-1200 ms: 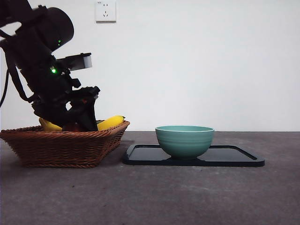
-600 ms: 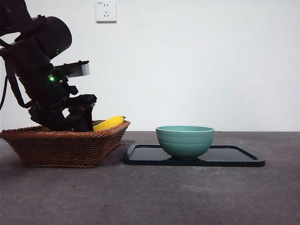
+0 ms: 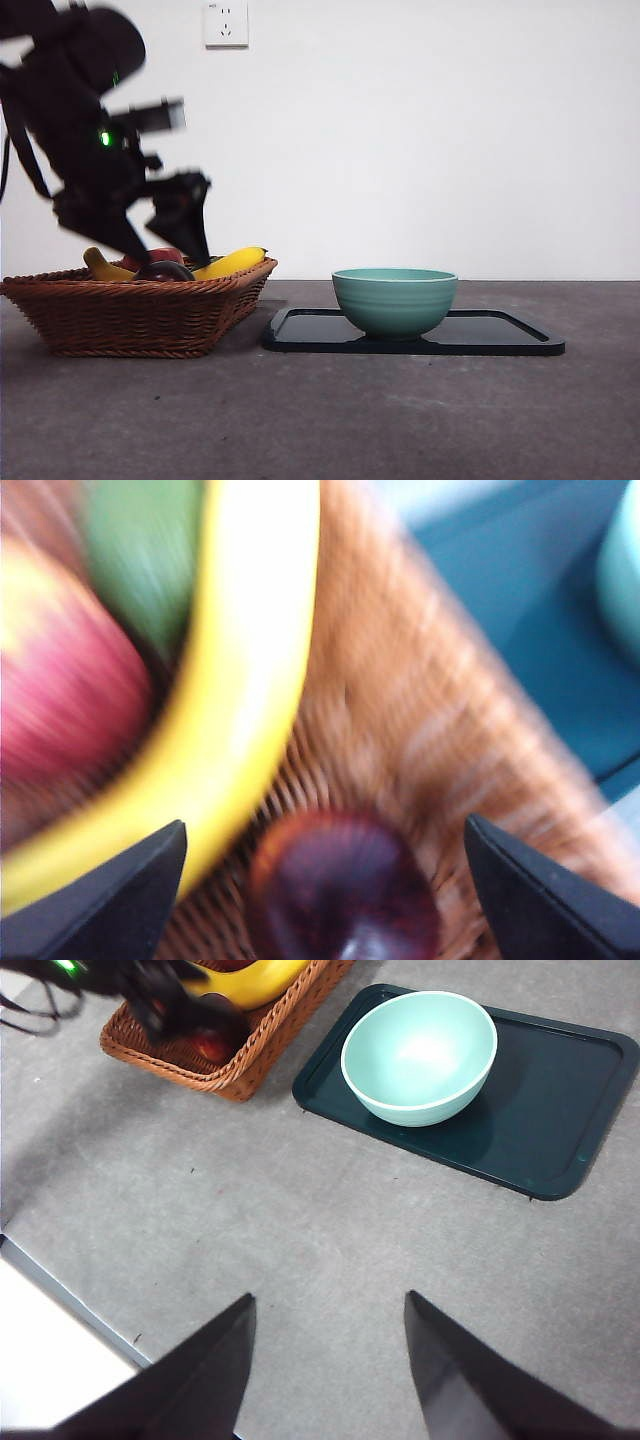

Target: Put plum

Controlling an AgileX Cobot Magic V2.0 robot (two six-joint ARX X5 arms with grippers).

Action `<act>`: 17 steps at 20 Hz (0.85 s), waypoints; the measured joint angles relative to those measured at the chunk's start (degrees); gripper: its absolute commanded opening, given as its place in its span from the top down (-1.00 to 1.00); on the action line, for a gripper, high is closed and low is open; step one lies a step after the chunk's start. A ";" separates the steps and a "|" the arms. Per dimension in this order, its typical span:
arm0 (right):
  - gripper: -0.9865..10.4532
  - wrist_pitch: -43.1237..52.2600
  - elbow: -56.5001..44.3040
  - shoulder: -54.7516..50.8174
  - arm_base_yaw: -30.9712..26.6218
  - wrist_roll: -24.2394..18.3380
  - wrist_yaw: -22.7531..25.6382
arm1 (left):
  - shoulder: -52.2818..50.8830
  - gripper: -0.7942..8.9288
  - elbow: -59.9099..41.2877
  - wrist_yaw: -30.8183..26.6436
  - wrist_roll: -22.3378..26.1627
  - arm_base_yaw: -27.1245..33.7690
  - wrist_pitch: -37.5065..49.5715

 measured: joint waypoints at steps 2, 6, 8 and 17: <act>0.41 0.02 0.00 0.00 0.00 0.00 0.00 | -4.33 -0.08 0.07 0.00 -0.85 0.00 -0.68; 0.41 0.00 0.00 0.00 0.00 0.00 0.00 | -13.35 -0.06 0.07 2.97 -3.15 -0.66 -6.84; 0.41 0.00 0.00 0.00 0.00 0.00 0.00 | -18.34 -0.06 0.07 7.63 -3.69 -0.94 -10.25; 0.41 0.00 0.00 0.00 0.00 0.00 0.00 | -34.97 -0.06 0.07 23.23 -4.57 -1.18 -32.96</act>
